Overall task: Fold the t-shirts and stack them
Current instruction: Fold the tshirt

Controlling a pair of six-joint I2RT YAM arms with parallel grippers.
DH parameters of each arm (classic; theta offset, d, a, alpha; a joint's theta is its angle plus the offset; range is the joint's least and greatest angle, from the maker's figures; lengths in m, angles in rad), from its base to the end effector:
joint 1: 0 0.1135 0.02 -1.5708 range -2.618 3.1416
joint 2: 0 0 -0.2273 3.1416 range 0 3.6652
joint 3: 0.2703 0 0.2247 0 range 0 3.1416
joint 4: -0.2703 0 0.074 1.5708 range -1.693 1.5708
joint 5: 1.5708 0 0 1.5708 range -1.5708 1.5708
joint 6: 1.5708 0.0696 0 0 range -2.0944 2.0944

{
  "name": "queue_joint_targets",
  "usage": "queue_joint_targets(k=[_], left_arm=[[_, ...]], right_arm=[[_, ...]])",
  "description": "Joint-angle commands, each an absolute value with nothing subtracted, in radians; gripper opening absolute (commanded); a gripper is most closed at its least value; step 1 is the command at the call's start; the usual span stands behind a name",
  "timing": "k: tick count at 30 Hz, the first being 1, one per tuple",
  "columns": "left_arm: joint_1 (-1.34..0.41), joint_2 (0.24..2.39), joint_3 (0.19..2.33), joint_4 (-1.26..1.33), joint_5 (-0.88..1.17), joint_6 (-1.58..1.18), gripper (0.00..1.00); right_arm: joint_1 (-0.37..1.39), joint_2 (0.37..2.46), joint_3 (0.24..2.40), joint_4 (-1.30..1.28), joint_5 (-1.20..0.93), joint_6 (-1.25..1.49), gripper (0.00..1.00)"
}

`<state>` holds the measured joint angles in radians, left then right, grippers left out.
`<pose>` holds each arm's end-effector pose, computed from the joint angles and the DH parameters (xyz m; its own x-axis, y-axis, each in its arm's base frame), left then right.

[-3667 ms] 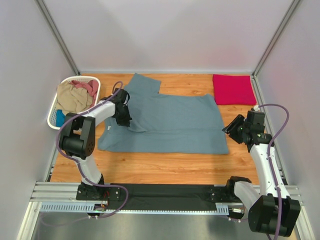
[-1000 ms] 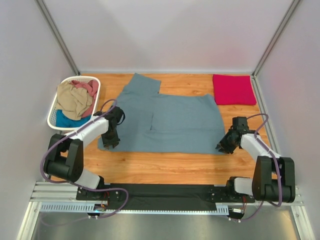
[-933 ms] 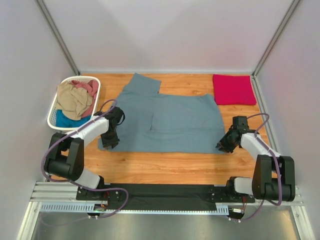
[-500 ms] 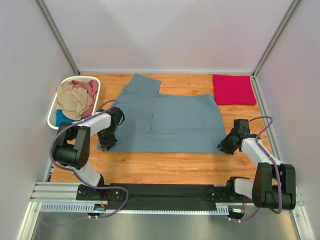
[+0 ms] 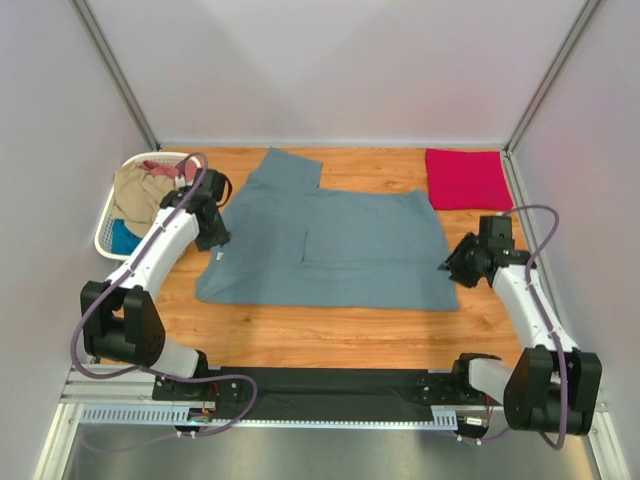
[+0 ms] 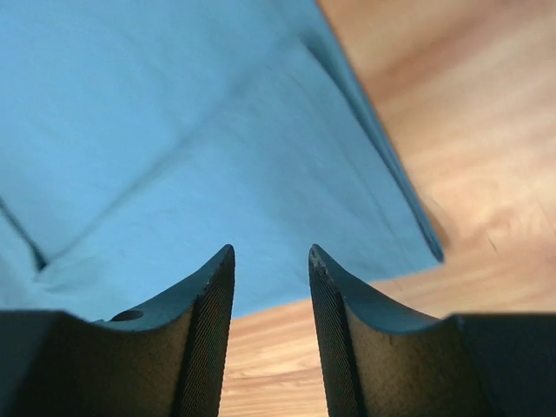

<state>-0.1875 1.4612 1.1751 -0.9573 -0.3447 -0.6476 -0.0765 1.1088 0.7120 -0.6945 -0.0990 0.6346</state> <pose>0.2644 -0.0262 0.2038 -0.7834 -0.4293 -0.4495 -0.5064 0.8601 0.0612 0.2076 -0.0090 0.1615 -0.6943 0.6449 -0.3195 0.5491 0.7616 0.3441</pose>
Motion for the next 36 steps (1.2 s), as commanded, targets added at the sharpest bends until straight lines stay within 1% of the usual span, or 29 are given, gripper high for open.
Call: queue_joint_targets(k=[1, 4, 6, 8, 12, 14, 19, 22, 23, 26, 29, 36], left_arm=[[-0.199, 1.480, 1.281, -0.810, -0.060, -0.503, 0.40], [-0.204, 1.590, 1.402, -0.821, -0.034, -0.500, 0.41], [-0.204, 1.679, 1.430, -0.859, -0.031, -0.500, 0.41], [-0.204, 1.715, 1.410, -0.853, -0.034, -0.515, 0.41], [-0.202, 1.762, 1.324, -0.822, -0.055, -0.558, 0.40], [-0.204, 1.778, 1.280, -0.816, -0.054, -0.575, 0.39], [-0.199, 1.828, 1.218, -0.830, -0.119, -0.633, 0.39], [-0.199, 1.874, 1.206, -0.873, -0.165, -0.655, 0.38], [-0.199, 1.896, 1.203, -0.885, -0.176, -0.658, 0.35], [-0.199, 1.869, 1.184, -0.923, -0.228, -0.678, 0.35], [-0.199, 1.815, 1.131, -0.925, -0.250, -0.687, 0.35], [-0.199, 1.786, 1.054, -0.930, -0.256, -0.693, 0.35]], right_arm=[[-0.080, 1.201, 0.900, -0.631, -0.172, 0.526, 0.42], [-0.069, 1.311, 0.969, -0.557, -0.212, 0.515, 0.42], [-0.049, 1.382, 0.994, -0.545, -0.216, 0.503, 0.43], [-0.019, 1.426, 1.020, -0.569, -0.196, 0.491, 0.43], [0.029, 1.508, 1.014, -0.670, -0.079, 0.517, 0.41], [0.032, 1.508, 0.977, -0.692, -0.029, 0.537, 0.40], [0.032, 1.441, 0.836, -0.643, -0.018, 0.555, 0.41], [0.032, 1.443, 0.776, -0.601, -0.005, 0.580, 0.41], [0.031, 1.448, 0.767, -0.600, -0.002, 0.584, 0.41], [0.032, 1.468, 0.747, -0.645, 0.082, 0.604, 0.39], [0.032, 1.442, 0.707, -0.673, 0.110, 0.632, 0.39], [0.032, 1.364, 0.603, -0.670, 0.095, 0.680, 0.39]])
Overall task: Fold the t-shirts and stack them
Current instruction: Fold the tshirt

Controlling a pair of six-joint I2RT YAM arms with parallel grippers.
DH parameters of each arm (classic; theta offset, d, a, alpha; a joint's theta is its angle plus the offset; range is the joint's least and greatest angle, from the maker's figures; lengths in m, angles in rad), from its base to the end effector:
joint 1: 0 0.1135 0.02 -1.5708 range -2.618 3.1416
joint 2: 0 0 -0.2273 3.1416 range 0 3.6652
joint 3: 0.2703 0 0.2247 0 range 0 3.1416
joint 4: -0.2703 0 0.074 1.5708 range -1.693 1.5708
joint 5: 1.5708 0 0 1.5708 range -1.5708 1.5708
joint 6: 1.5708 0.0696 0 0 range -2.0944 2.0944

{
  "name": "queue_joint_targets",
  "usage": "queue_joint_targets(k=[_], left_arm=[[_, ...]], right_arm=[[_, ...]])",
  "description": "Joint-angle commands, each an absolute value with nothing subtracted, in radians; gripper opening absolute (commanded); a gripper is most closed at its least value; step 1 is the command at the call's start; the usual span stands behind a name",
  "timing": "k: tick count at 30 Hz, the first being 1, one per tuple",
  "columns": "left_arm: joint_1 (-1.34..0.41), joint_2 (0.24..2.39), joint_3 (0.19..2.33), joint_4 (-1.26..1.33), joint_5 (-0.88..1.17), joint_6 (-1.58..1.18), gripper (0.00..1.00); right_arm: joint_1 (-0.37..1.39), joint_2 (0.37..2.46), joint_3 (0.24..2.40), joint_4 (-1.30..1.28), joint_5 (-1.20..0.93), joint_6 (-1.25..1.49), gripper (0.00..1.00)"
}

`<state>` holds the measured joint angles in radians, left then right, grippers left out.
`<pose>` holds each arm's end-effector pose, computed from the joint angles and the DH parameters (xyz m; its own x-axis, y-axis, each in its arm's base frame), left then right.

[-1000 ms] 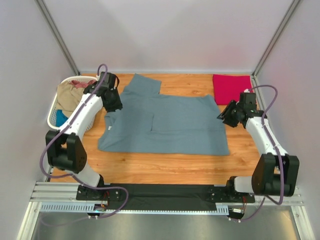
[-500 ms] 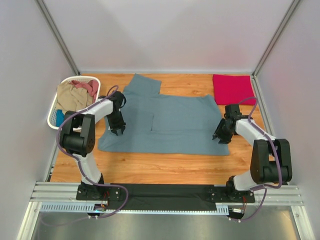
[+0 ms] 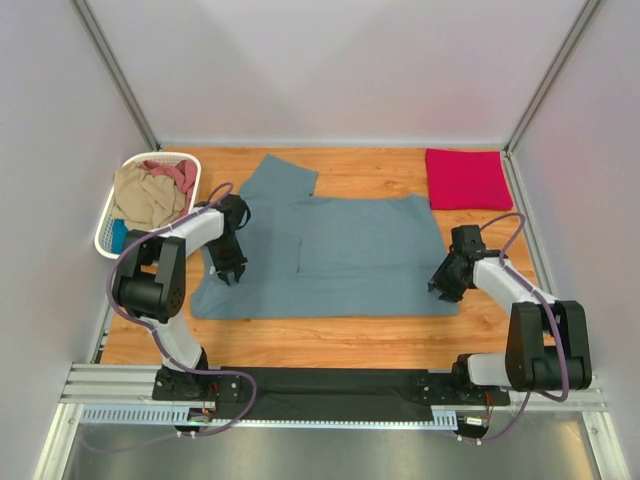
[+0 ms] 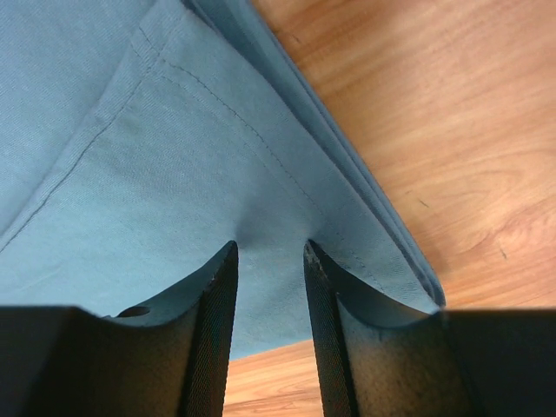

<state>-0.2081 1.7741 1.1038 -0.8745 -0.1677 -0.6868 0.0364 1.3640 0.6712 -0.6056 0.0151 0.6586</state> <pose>0.2730 -0.0458 0.1060 -0.8828 -0.4525 -0.1259 -0.4659 0.8776 0.1125 0.2168 0.0068 0.1055 -0.7810 0.5839 -0.2217 0.5635 0.8118 0.1532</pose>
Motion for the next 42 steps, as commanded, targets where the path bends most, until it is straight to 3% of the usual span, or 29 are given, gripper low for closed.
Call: queue_joint_targets(k=[1, 8, 16, 22, 29, 33, 42], left_arm=[[-0.199, 1.779, 1.040, -0.927, -0.250, -0.693, 0.34], [-0.199, 1.678, 1.046, -0.965, -0.276, -0.692, 0.34], [-0.202, 1.628, 1.258, -1.075, -0.330, -0.673, 0.36], [-0.230, 1.611, 1.304, -0.910, -0.123, -0.614, 0.38], [-0.230, 1.640, 1.379, -0.792, 0.080, -0.529, 0.38], [-0.230, 1.641, 1.416, -0.776, 0.080, -0.485, 0.39], [-0.229, 1.621, 1.397, -0.710, 0.133, -0.486, 0.40]], right_arm=[[0.032, 1.356, 0.597, -0.676, 0.092, 0.684, 0.39], [0.032, 1.235, 0.552, -0.733, 0.077, 0.759, 0.40], [0.034, 1.135, 0.668, -0.779, 0.107, 0.764, 0.42], [0.034, 1.347, 0.849, -0.648, 0.046, 0.590, 0.44], [0.009, 1.603, 1.159, -0.542, -0.199, 0.345, 0.48], [-0.046, 1.689, 1.280, -0.468, -0.268, 0.301, 0.59], [-0.110, 1.971, 1.480, -0.517, -0.391, 0.181, 0.62]])
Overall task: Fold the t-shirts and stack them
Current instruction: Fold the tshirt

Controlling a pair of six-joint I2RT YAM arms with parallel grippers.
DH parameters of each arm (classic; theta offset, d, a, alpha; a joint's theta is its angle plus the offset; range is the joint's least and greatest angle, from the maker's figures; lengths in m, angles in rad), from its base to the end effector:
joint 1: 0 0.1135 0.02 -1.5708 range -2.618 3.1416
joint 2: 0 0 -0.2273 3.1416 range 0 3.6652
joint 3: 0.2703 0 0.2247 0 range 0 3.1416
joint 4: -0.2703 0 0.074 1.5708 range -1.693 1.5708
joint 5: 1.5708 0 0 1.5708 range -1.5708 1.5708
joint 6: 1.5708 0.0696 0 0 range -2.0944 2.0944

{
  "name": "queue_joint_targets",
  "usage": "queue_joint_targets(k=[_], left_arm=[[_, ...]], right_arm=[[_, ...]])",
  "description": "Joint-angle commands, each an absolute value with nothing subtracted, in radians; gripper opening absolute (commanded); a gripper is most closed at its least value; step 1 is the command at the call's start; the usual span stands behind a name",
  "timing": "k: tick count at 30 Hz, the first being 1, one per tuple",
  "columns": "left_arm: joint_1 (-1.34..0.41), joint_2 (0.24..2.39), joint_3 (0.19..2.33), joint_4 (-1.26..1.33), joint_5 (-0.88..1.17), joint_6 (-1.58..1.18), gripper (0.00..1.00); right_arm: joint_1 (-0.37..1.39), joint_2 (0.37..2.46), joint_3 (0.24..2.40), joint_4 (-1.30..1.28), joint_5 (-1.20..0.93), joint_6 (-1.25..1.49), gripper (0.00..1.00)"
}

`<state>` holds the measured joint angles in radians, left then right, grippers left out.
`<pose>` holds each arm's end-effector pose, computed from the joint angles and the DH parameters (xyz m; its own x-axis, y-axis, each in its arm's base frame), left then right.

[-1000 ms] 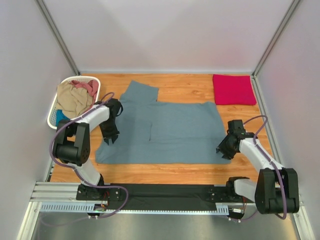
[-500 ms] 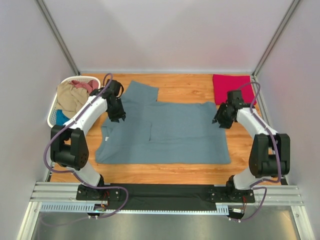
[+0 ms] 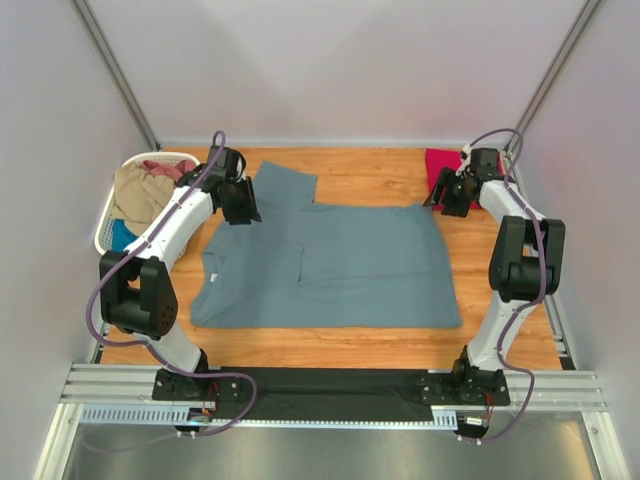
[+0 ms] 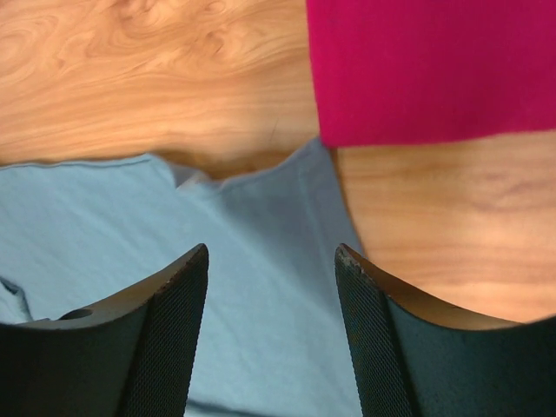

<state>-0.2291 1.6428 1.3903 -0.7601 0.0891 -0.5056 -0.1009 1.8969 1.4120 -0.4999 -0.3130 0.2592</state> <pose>0.3267 -0.0826 0.2226 -0.8545 -0.2961 -0.4268 -0.1620 0.9326 -0.3226 0.3901 -0.0180 0.1641 -0.8201 0.3281 -0.4688 0.1413 0.9100 0.3897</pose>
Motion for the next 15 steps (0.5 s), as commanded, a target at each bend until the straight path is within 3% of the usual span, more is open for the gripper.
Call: queue_joint_targets(k=[1, 15], left_arm=[[-0.229, 1.621, 1.397, -0.706, 0.136, -0.491, 0.40], [-0.229, 1.638, 1.405, -0.696, 0.109, -0.483, 0.40]], right_arm=[[-0.112, 1.992, 1.508, -0.525, -0.406, 0.173, 0.62], [-0.120, 2.097, 1.542, -0.476, -0.495, 0.169, 0.65]])
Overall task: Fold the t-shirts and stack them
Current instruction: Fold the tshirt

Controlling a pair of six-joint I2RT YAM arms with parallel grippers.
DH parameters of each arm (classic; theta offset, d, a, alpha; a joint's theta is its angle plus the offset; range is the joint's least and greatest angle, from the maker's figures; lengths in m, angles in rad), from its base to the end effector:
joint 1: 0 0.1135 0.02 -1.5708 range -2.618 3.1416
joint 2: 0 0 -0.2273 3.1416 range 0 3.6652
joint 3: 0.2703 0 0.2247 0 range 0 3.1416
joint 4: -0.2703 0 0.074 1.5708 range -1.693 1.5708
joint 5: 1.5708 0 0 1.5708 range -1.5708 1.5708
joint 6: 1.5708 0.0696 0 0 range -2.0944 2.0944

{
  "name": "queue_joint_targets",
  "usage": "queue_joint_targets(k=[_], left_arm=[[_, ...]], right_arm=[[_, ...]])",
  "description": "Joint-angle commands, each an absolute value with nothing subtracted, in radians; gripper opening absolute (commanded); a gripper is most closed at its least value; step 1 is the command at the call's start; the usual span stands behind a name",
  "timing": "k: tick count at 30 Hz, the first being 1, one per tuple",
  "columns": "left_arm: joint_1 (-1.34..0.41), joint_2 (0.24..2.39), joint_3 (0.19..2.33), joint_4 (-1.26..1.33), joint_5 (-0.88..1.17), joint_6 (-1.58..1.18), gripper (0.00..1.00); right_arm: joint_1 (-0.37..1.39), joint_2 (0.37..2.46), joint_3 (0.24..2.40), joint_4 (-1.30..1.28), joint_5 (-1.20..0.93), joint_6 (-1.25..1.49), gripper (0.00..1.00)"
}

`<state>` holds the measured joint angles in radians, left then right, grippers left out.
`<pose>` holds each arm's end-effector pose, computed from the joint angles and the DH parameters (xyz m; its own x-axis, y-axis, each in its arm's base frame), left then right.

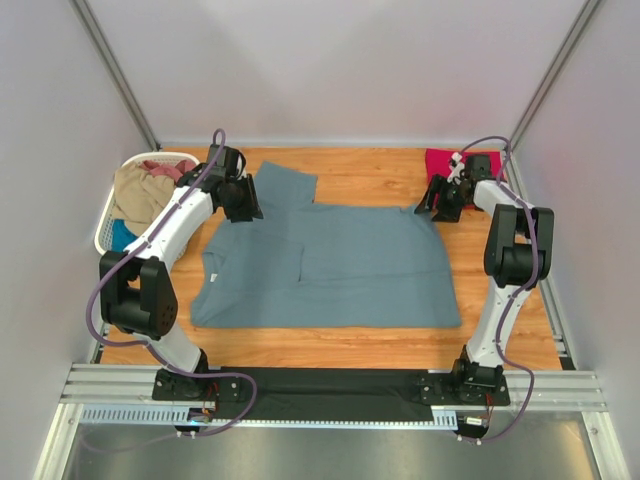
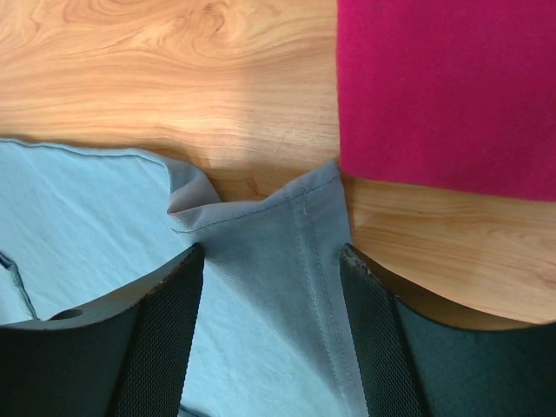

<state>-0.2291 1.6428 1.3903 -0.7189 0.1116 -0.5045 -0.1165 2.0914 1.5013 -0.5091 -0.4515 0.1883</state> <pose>0.3311 -0.0852 0.2260 -0.8426 -0.2968 -0.4494 -0.1375 0.9254 -0.3532 0.4092 -0.0173 0.1183 -0.8864 0.2733 -0.3735 0.0750 0.8811 0.4669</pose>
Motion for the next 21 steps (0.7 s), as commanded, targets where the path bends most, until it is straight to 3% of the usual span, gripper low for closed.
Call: queue_joint_targets(k=[1, 6, 13, 17, 21], left_arm=[[-0.229, 1.640, 1.405, -0.696, 0.107, -0.483, 0.40], [-0.229, 1.634, 1.394, -0.696, 0.106, -0.489, 0.40], [-0.229, 1.634, 1.385, -0.687, 0.115, -0.497, 0.40], [-0.229, 1.632, 1.387, -0.686, 0.110, -0.491, 0.40], [-0.229, 1.640, 1.387, -0.684, 0.107, -0.488, 0.40]], right_arm=[[-0.120, 2.092, 1.542, -0.471, -0.509, 0.170, 0.66], [-0.114, 2.039, 1.529, -0.427, -0.581, 0.181, 0.66], [-0.110, 1.996, 1.496, -0.439, -0.508, 0.149, 0.61], [-0.129, 2.014, 1.506, -0.454, -0.399, 0.164, 0.49], [-0.132, 2.049, 1.534, -0.457, -0.362, 0.156, 0.44]])
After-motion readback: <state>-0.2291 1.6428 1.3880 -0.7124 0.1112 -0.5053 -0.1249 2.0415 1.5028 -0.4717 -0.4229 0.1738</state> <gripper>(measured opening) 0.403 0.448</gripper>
